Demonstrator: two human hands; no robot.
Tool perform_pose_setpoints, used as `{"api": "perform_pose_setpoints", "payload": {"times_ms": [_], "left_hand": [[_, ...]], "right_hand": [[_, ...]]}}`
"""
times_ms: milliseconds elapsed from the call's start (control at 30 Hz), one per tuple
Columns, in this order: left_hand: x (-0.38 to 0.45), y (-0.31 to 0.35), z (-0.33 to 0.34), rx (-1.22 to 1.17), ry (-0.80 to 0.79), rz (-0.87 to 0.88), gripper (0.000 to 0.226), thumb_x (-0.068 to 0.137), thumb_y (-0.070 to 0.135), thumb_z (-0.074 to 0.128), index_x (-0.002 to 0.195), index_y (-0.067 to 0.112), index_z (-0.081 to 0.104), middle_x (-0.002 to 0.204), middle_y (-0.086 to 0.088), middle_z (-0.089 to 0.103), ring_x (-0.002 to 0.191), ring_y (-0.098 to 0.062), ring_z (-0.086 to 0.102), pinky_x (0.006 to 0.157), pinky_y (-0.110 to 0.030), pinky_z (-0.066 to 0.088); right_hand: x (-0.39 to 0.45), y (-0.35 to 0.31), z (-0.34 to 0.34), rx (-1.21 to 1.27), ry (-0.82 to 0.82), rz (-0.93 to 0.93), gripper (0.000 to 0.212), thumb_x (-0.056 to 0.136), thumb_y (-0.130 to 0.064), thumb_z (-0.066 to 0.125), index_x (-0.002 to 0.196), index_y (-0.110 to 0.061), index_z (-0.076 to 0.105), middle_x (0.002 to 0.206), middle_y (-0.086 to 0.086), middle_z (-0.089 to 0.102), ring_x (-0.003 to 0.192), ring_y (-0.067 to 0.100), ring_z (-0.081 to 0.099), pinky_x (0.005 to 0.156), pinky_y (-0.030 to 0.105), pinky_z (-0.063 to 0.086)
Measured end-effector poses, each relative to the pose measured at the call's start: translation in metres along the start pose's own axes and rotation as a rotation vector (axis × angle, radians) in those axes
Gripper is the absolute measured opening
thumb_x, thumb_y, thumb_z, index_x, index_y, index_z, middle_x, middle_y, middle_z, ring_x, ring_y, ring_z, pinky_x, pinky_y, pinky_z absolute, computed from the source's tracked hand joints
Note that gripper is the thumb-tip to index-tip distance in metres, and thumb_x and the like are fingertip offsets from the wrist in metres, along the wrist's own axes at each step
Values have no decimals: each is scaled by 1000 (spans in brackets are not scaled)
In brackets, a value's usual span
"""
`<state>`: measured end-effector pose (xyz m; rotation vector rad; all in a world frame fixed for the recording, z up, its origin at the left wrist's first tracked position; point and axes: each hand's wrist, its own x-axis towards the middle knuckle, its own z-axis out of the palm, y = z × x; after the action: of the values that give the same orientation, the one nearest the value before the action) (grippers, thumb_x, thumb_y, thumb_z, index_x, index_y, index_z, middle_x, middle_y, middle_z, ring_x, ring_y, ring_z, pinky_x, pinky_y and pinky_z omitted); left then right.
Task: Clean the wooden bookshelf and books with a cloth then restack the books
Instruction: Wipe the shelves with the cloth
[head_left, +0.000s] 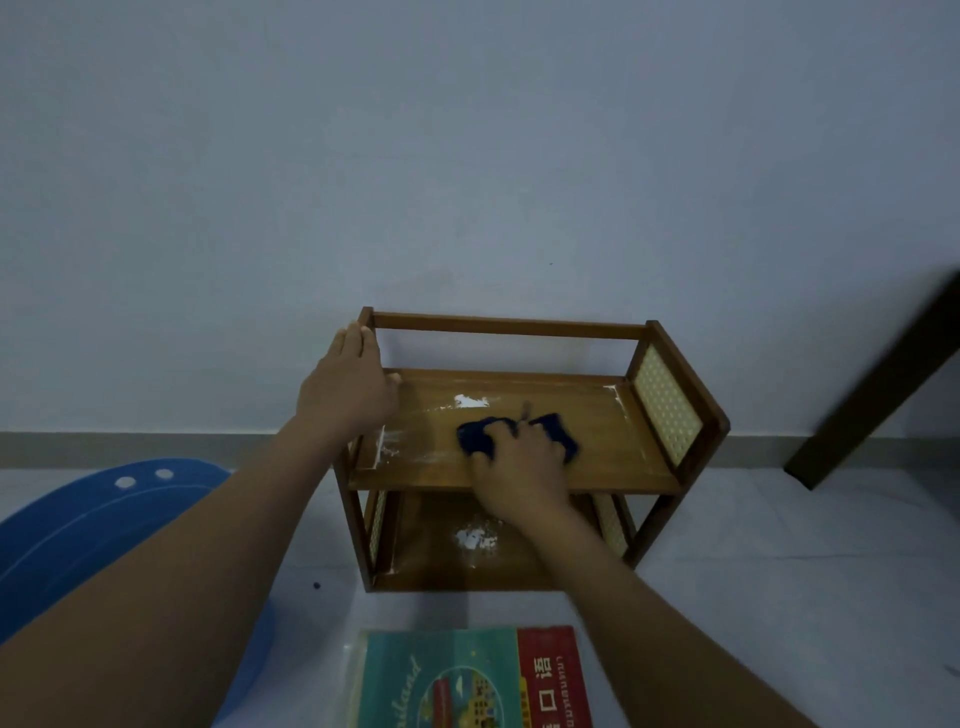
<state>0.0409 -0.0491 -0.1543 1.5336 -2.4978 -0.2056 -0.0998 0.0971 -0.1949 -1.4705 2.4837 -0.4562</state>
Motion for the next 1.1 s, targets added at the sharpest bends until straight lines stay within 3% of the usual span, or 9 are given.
{"api": "perform_pose_setpoints", "payload": {"times_ms": [133,267,367,433,533,667,867,967,1100], "left_hand": [[-3,0,0,14,5,-1,70,99,41,33,151,3,4,161,-11,0,148,-24,1,118,-44,19],[-2,-1,-2,-11,-8,25,66,100,33,33,151,3,4,161,-11,0,148,-24,1,119,-45,18],[-5,-2,-3,-78,10,20,64,99,29,37,151,6,8,161,-9,6,148,-25,10,116,-46,26],[-7,-1,-3,-99,26,4,65,98,29,39,151,6,9,161,-8,7,147,-25,13,115,-46,28],[-7,3,-1,-81,28,-9,69,98,31,39,151,4,5,161,-10,3,148,-25,8,116,-45,27],[-6,5,-2,-77,21,-35,70,99,37,37,151,4,5,161,-11,3,148,-25,8,116,-45,25],[-8,5,-2,-55,28,-8,69,99,42,29,150,1,8,160,-12,5,148,-23,6,115,-45,24],[-5,5,1,-39,39,2,70,99,45,27,150,0,10,160,-14,8,147,-25,8,114,-46,25],[-3,4,4,6,45,12,71,99,46,27,149,-2,10,159,-16,9,147,-27,9,115,-47,27]], "right_hand": [[-6,-70,32,0,-108,-242,43,93,-38,48,134,-24,44,146,10,40,142,31,20,117,53,6],[-6,-46,8,-4,-115,-283,39,95,-38,43,132,-26,45,143,2,46,143,27,21,117,56,0],[-8,5,-13,-82,-61,-129,42,91,-35,46,133,-30,44,143,9,43,138,29,26,116,52,16],[-3,39,-28,-46,-98,88,53,88,-34,48,139,-29,36,151,20,26,139,36,20,113,52,24],[9,61,-33,21,-147,256,72,88,-50,46,147,-18,20,152,28,17,141,44,12,113,54,23],[5,17,-9,-52,-51,93,92,81,-58,59,148,-15,14,146,22,31,134,39,30,110,52,31],[-6,-70,33,54,-73,-452,36,86,-37,57,114,-15,53,113,6,58,109,23,51,97,44,44],[10,-69,32,-4,-103,-504,40,91,-32,54,126,-13,48,128,9,55,123,27,46,105,44,40],[43,-62,18,-22,-211,-433,58,93,-27,54,145,-18,30,153,7,32,145,26,19,114,47,25]]}}
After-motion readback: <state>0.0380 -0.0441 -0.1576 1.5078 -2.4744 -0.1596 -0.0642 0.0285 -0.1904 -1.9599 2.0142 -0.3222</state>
